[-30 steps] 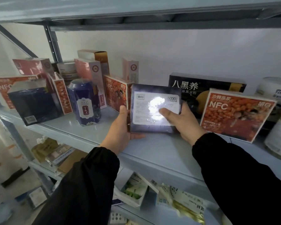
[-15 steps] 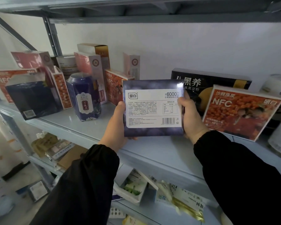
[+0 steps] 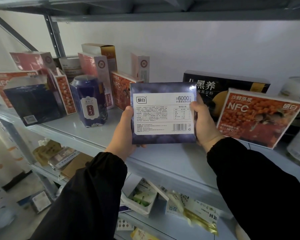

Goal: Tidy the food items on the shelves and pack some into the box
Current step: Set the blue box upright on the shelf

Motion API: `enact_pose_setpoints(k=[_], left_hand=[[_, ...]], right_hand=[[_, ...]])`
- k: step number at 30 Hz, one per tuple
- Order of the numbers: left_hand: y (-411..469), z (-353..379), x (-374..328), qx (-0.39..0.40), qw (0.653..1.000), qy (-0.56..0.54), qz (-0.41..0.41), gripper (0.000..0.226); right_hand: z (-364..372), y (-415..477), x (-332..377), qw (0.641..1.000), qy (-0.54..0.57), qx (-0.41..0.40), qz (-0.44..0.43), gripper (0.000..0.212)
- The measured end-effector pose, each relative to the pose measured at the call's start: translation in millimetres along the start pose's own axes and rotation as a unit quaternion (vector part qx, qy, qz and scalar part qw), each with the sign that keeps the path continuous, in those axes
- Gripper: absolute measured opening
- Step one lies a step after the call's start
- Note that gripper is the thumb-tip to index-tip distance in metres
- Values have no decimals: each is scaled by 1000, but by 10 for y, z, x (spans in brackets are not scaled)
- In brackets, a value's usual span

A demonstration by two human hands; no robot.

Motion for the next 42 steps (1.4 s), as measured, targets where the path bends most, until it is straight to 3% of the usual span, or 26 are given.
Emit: enact_pose_setpoints(k=[3,8,11,14,16,19,20,25,27,29,31,32,33,35,36,39,42], left_hand=[[-13,0,11,25,1000,9,16,36],[63,-1,91,45,998,28,29,47],[128,16,101,49,997,24,52,71],[183,-1,127,42,996,38,67,80],[208,18,164,56,995,60,60,73],[227,27,193,49,996,54,53,53],[225,29,185,45,996,51,55,51],[173,40,131,65,994,62,58,53],[114,108,107,92,992,79,41,60],[115,168,157,119,986,108,42,37],[86,221,100,122,984,120,48,16],[100,215,108,127,986,104,42,23],[91,191,94,114,990,83,32,33],[42,155,15,66,995,60,34,9],[34,105,33,59,995,66,49,22],[30,-2,-24,-27,997,56,39,29],[169,0,76,-29,998,-61,-10,52]], right_hand=[[33,13,66,1000,-14,4,-4,41],[12,-6,132,1000,-19,-3,18,29],[16,-44,102,996,26,-8,88,48],[116,-79,39,986,76,47,144,53],[184,-132,-18,975,93,92,180,66],[223,-140,-117,969,73,131,196,115],[226,-124,-142,969,73,138,193,118],[396,-231,-78,962,95,197,165,93],[528,-187,-79,965,77,194,158,111],[495,-97,-159,980,-6,156,123,132],[395,-5,-228,985,-71,130,88,110],[313,20,-285,985,-75,124,95,103],[219,52,-327,986,-82,105,99,108],[65,110,-359,992,-89,43,81,112],[30,126,-347,993,-93,28,66,106],[-51,154,-300,994,-94,-13,49,73],[-126,148,-239,993,-104,-56,21,76]])
Point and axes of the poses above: each hand's wrist, its own y-axis towards the middle knuckle, its own z-axis out of the palm, x = y × z, the point moved 6 cm from there along y, towards the middle knuckle, and after that the axes turned 10 degrees about y, right-handed, at the moved point
